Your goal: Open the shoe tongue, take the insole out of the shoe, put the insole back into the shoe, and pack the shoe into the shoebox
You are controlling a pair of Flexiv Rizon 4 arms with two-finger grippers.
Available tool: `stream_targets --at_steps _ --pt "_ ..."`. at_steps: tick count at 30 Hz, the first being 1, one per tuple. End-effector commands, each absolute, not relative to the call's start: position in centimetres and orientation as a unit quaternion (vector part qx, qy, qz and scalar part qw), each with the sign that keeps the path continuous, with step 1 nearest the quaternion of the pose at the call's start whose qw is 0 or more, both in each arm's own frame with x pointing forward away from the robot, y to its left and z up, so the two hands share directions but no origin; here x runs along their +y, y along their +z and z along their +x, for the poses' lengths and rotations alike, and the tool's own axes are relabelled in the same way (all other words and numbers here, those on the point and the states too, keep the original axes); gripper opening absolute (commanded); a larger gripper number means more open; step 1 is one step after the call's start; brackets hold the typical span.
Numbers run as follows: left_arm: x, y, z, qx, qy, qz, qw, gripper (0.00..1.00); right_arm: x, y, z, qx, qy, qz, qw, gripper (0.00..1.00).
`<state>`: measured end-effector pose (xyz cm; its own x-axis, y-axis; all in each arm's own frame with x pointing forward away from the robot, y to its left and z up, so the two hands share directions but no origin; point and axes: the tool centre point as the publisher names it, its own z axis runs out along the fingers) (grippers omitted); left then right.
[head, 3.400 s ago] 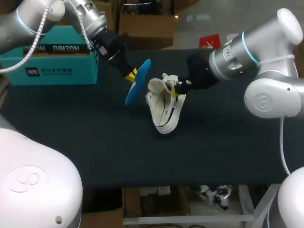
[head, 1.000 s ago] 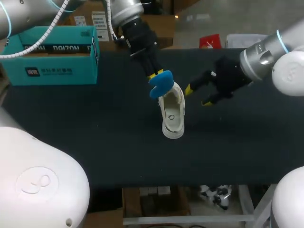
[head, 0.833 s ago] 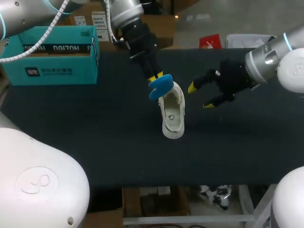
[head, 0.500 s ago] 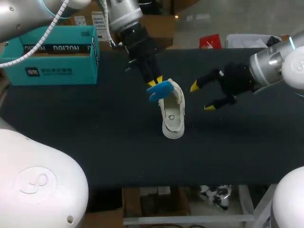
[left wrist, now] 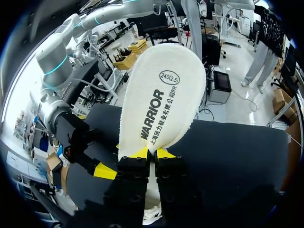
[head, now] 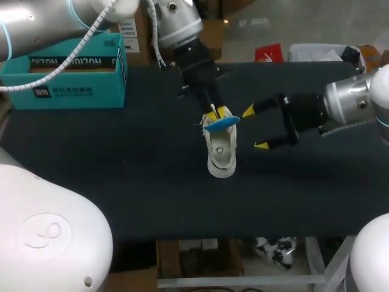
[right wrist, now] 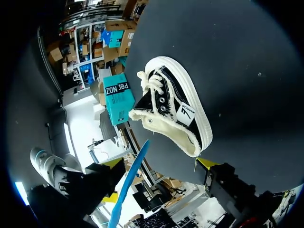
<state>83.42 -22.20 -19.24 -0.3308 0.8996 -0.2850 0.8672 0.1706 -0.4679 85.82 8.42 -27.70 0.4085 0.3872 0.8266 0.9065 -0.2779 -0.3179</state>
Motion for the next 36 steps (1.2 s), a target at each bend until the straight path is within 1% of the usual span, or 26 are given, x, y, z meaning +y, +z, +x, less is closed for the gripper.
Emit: stream_targets --at_steps 1,4,5,6,7,8,9,10,12,14,23,26,29,36 --pt "-22.9 -20.1 82.6 -0.763 0.278 -0.583 0.017 0.0 8.2 -27.8 86.0 -0.437 -0.319 -0.719 0.436 1.0" --pt "-23.4 -20.5 82.5 -0.759 0.275 -0.589 0.014 0.0 8.5 -27.6 85.9 -0.432 -0.307 -0.724 0.441 0.99" --pt "-23.6 -20.6 82.4 -0.76 0.274 -0.589 0.01 0.0 8.7 -27.6 85.9 -0.43 -0.305 -0.723 0.446 0.91" --pt "-23.7 -20.6 82.4 -0.758 0.273 -0.592 0.009 0.0 8.7 -27.5 85.9 -0.428 -0.301 -0.726 0.446 0.8" --pt "-23.7 -20.7 82.3 -0.756 0.273 -0.594 0.004 0.0 8.8 -27.4 85.9 -0.427 -0.3 -0.727 0.446 0.73" --pt "-23.8 -20.8 82.3 -0.757 0.273 -0.594 0.0 0.0 9.0 -27.4 85.8 -0.426 -0.298 -0.724 0.453 0.69" --pt "-23.8 -20.8 82.3 -0.755 0.274 -0.596 -0.001 0.0 9.2 -27.3 85.8 -0.425 -0.295 -0.724 0.456 0.68" --pt "-23.8 -20.9 82.2 -0.753 0.274 -0.598 -0.004 0.0 9.4 -27.4 85.8 -0.424 -0.292 -0.725 0.457 0.63" --pt "-23.9 -21.2 82.2 -0.753 0.274 -0.599 -0.009 0.0 9.7 -27.4 85.9 -0.423 -0.289 -0.722 0.465 0.5" --pt "-24.0 -21.5 82.2 -0.752 0.272 -0.601 -0.015 0.0 9.9 -27.3 85.9 -0.421 -0.286 -0.72 0.471 0.47" --pt "-24.2 -22.4 82.4 -0.745 0.273 -0.607 -0.028 0.0 10.8 -27.8 85.8 -0.414 -0.281 -0.713 0.491 0.48" --pt "-24.2 -22.5 82.4 -0.746 0.273 -0.607 -0.031 0.0 11.0 -27.9 85.8 -0.413 -0.278 -0.714 0.493 0.47" --pt "-24.3 -22.6 82.4 -0.744 0.271 -0.609 -0.036 0.0 11.1 -27.9 85.8 -0.411 -0.277 -0.713 0.496 0.42" --pt "-24.2 -22.8 82.1 -0.741 0.263 -0.616 -0.041 0.0 11.2 -28.3 85.8 -0.406 -0.275 -0.713 0.502 0.38"
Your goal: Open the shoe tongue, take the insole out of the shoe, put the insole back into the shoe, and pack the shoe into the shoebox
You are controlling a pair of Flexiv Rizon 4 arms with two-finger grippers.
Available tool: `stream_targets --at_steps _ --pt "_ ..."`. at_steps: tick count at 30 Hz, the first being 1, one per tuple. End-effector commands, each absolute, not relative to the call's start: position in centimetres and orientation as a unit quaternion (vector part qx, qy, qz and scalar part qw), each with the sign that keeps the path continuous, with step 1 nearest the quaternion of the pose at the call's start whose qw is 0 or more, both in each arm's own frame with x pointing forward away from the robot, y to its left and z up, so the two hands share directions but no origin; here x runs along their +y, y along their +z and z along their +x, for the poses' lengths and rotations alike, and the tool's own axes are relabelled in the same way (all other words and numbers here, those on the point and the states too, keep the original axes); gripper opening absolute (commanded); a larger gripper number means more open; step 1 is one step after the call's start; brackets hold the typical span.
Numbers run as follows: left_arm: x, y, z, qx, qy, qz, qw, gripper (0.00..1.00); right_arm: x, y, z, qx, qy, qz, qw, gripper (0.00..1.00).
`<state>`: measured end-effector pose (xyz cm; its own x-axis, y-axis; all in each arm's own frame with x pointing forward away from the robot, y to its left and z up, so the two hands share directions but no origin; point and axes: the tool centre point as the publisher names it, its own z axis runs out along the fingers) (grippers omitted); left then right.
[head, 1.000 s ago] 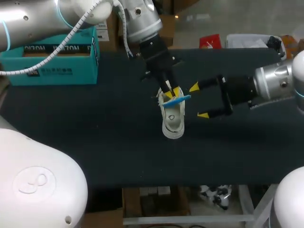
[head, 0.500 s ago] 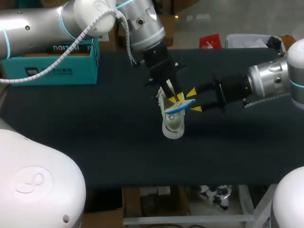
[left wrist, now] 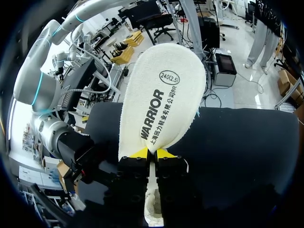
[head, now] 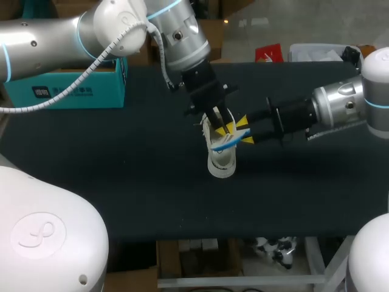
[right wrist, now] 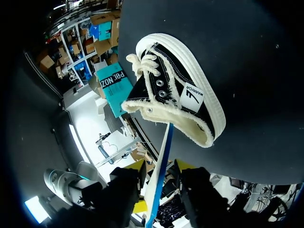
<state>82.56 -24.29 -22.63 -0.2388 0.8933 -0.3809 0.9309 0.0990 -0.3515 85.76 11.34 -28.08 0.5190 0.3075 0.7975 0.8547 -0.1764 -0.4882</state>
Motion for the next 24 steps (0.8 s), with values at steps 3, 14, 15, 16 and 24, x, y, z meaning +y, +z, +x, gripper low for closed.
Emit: stream_targets --at_steps 3,14,15,16,24 --pt "-24.26 -22.87 82.07 0.742 -0.259 0.617 0.044 0.0 11.22 -28.1 85.68 -0.404 -0.275 -0.713 0.502 0.39" --pt "-24.4 -23.27 82.23 0.745 -0.25 0.617 0.045 0.0 11.43 -27.88 85.35 -0.397 -0.266 -0.719 0.505 0.29" --pt "-24.4 -23.27 82.23 0.745 -0.25 0.617 0.046 0.0 11.44 -27.87 85.33 -0.397 -0.265 -0.719 0.505 0.23" --pt "-24.4 -23.28 82.23 0.745 -0.25 0.617 0.046 0.0 11.44 -27.87 85.32 -0.397 -0.264 -0.719 0.505 0.16" --pt "-24.49 -23.45 82.52 0.748 -0.249 0.614 0.039 0.0 11.31 -28.42 85.39 -0.397 -0.259 -0.717 0.511 0.0"
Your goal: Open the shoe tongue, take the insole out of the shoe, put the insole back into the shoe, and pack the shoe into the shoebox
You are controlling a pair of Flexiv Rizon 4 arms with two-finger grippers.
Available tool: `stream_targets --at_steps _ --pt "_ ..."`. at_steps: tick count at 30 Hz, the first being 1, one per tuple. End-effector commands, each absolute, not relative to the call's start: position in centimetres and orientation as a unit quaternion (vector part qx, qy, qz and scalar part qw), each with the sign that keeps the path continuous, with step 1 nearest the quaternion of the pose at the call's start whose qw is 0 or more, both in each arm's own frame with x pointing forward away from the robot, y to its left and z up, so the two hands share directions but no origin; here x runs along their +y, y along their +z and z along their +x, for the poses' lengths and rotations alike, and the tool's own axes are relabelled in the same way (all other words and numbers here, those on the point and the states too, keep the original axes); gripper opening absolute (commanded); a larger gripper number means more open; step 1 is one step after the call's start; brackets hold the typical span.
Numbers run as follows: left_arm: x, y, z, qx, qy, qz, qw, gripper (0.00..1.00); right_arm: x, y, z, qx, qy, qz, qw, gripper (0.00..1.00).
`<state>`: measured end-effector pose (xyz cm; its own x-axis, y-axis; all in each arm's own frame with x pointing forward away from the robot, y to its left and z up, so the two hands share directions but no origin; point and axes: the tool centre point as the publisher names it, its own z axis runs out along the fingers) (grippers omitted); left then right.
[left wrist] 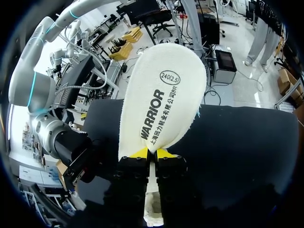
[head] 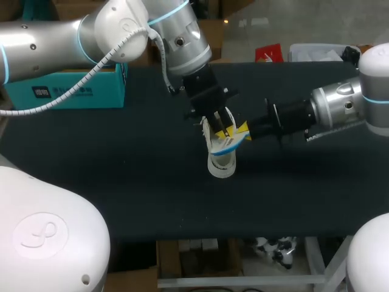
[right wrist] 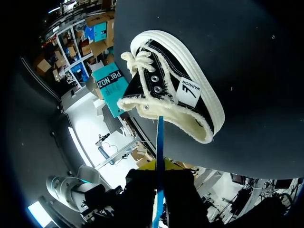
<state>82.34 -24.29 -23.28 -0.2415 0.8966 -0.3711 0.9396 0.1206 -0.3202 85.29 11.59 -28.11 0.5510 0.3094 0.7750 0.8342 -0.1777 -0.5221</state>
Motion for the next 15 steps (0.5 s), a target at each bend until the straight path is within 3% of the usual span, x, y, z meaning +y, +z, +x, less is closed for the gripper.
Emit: stream_targets --at_steps 1,5,6,8,9,10,15 --pt "-24.5 -23.5 82.6 0.748 -0.25 0.613 0.038 0.0 11.3 -28.5 85.4 -0.397 -0.259 -0.717 0.512 0.0" --pt "-24.3 -23.4 83.0 0.751 -0.259 0.607 0.014 0.0 11.3 -28.7 85.4 -0.4 -0.252 -0.712 0.519 0.0" --pt "-24.3 -23.4 83.1 0.751 -0.262 0.606 0.007 0.13 11.3 -28.7 85.4 -0.4 -0.251 -0.711 0.52 0.0" --pt "-24.0 -23.4 83.5 0.753 -0.272 0.599 -0.007 0.66 11.3 -28.7 85.4 -0.402 -0.248 -0.71 0.522 0.0" --pt "-23.8 -23.3 83.8 0.754 -0.279 0.594 -0.014 0.88 11.2 -28.7 85.4 -0.403 -0.247 -0.709 0.524 0.0" --pt "-23.6 -23.2 84.1 0.754 -0.286 0.59 -0.021 1.0 11.2 -28.8 85.4 -0.404 -0.246 -0.707 0.526 0.0" --pt "-21.5 -22.9 86.1 0.762 -0.324 0.559 -0.048 1.0 10.8 -29.1 85.3 -0.403 -0.239 -0.703 0.535 0.0"
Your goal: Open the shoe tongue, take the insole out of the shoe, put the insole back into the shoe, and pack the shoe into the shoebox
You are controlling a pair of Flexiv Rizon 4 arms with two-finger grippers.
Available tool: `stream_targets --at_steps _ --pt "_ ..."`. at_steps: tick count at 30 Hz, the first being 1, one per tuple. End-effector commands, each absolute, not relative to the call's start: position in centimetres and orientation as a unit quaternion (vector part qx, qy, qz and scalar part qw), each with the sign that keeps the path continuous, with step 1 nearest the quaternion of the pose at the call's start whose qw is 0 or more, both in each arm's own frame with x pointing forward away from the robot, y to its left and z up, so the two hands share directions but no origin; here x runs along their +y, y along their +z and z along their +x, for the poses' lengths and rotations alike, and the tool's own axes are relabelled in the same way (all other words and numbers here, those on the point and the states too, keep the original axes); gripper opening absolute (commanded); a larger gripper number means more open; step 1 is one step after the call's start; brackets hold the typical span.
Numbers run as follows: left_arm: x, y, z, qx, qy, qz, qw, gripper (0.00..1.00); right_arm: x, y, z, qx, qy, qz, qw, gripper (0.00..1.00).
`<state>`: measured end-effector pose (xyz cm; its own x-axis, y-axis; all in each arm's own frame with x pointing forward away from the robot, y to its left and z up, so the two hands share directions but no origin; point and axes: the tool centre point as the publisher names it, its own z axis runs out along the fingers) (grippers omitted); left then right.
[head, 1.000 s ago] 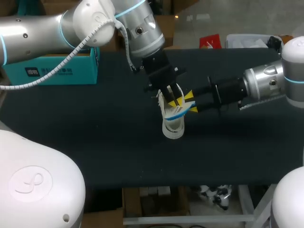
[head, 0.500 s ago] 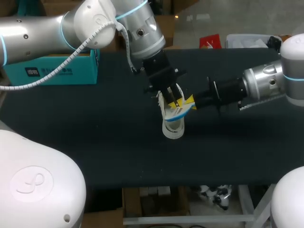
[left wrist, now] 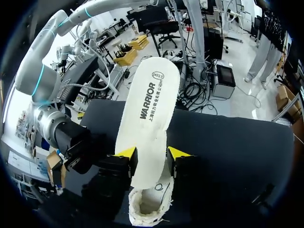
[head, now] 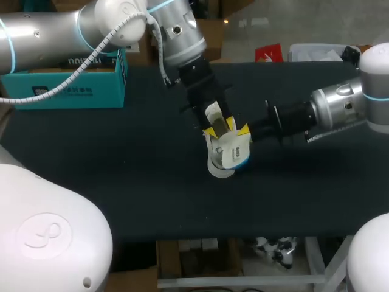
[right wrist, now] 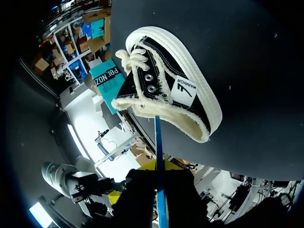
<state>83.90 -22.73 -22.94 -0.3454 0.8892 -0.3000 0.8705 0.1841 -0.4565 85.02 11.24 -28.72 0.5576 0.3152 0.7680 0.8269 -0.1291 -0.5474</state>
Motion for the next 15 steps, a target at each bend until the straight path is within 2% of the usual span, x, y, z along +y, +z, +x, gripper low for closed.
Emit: stream_targets --at_steps 1,15 --pt "-21.0 -22.8 86.6 -0.765 0.33 -0.552 0.05 1.0 10.7 -29.1 85.3 -0.402 -0.237 -0.703 0.537 0.0" --pt "-13.8 -23.7 92.8 -0.773 0.417 -0.47 0.086 1.0 10.0 -29.3 84.8 -0.397 -0.219 -0.685 0.57 0.0"
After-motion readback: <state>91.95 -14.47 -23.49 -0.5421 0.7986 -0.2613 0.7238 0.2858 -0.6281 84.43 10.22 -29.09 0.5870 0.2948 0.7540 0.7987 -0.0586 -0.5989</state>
